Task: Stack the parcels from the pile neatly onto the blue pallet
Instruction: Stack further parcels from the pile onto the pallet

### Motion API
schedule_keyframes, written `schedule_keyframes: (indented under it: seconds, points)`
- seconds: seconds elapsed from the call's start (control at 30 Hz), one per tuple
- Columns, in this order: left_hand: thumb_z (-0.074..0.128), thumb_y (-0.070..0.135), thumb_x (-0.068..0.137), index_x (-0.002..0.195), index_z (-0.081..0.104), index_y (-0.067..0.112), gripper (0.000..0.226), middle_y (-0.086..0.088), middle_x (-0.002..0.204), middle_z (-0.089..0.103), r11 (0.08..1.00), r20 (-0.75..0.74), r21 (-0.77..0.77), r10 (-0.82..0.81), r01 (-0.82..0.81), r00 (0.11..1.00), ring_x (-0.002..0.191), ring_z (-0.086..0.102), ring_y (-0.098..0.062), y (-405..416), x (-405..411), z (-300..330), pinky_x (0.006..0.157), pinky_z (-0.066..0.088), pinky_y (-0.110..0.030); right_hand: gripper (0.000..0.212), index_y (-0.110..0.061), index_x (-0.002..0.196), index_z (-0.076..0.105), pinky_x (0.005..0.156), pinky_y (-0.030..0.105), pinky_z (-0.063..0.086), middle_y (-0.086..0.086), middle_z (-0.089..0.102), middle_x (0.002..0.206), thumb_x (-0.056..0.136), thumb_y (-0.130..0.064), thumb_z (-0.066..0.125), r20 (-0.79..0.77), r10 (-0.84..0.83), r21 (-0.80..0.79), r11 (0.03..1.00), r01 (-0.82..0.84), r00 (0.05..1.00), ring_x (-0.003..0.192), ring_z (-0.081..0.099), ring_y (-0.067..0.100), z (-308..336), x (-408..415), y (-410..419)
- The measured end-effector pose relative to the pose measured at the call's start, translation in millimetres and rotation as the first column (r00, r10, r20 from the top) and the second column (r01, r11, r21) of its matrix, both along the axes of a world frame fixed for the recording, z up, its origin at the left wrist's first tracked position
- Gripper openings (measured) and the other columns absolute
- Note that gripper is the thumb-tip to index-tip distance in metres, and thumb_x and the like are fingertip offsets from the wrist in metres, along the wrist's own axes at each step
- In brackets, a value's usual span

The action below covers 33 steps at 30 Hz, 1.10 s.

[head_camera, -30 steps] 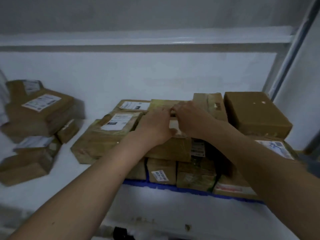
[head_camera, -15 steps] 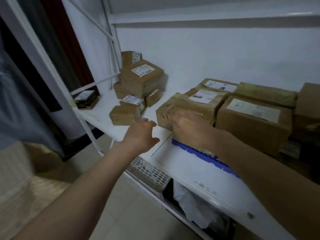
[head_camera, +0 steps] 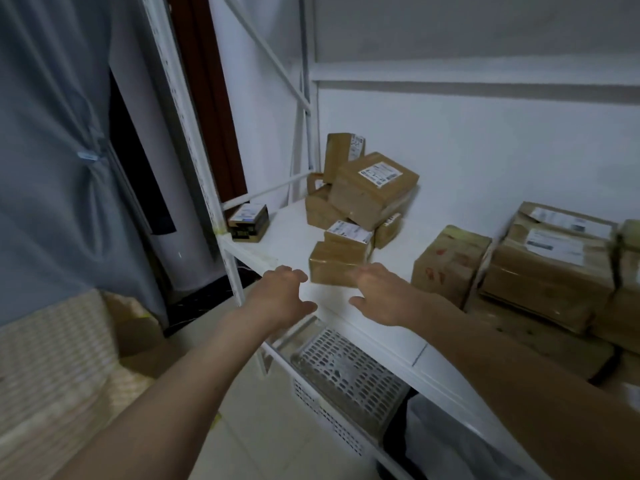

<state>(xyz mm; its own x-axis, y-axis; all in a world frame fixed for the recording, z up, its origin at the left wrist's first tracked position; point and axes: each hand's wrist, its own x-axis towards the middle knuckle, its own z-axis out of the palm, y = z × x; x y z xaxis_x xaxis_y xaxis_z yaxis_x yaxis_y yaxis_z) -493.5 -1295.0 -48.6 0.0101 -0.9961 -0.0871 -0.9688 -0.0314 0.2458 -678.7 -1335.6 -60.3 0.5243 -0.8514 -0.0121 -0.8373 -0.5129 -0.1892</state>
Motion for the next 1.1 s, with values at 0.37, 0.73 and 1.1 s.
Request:
schedule_keyframes:
  seconds: [0.37,0.73,1.1]
  points:
    - [0.066,0.043,0.085,0.141,0.044,0.021,0.064,-0.004,0.143,0.042,0.992,-0.031,0.07,-0.102,0.104,0.994,0.132,0.039,-0.024,-57,92,-25,0.105,0.038,-0.035,0.055,-0.005,0.144,0.029,0.115,0.038,0.021,0.016,0.029,0.151,0.098,-0.032,0.043,-0.214,-0.074,-0.014,0.997,0.073,0.974,0.139,0.028,0.03,-29,99,-42]
    - [0.064,0.044,0.086,0.145,0.037,0.022,0.068,-0.003,0.15,0.033,0.975,-0.137,0.13,-0.162,0.18,0.977,0.133,0.038,-0.021,-130,121,-53,0.106,0.036,-0.032,0.026,-0.009,0.117,0.057,0.098,0.034,0.046,0.006,0.06,0.117,0.097,-0.02,0.044,-0.123,-0.206,0.028,0.977,0.211,0.971,0.109,0.059,0.022,-47,116,-105]
    - [0.048,0.053,0.093,0.151,0.018,0.018,0.074,-0.006,0.153,0.032,0.956,-0.219,0.15,-0.218,0.253,0.951,0.136,0.036,-0.026,-258,79,-59,0.106,0.032,-0.034,0.044,-0.009,0.126,0.049,0.092,0.034,0.044,0.012,0.053,0.126,0.096,-0.04,0.043,-0.014,-0.545,0.046,0.837,0.545,0.838,0.114,0.049,0.027,-56,69,-209]
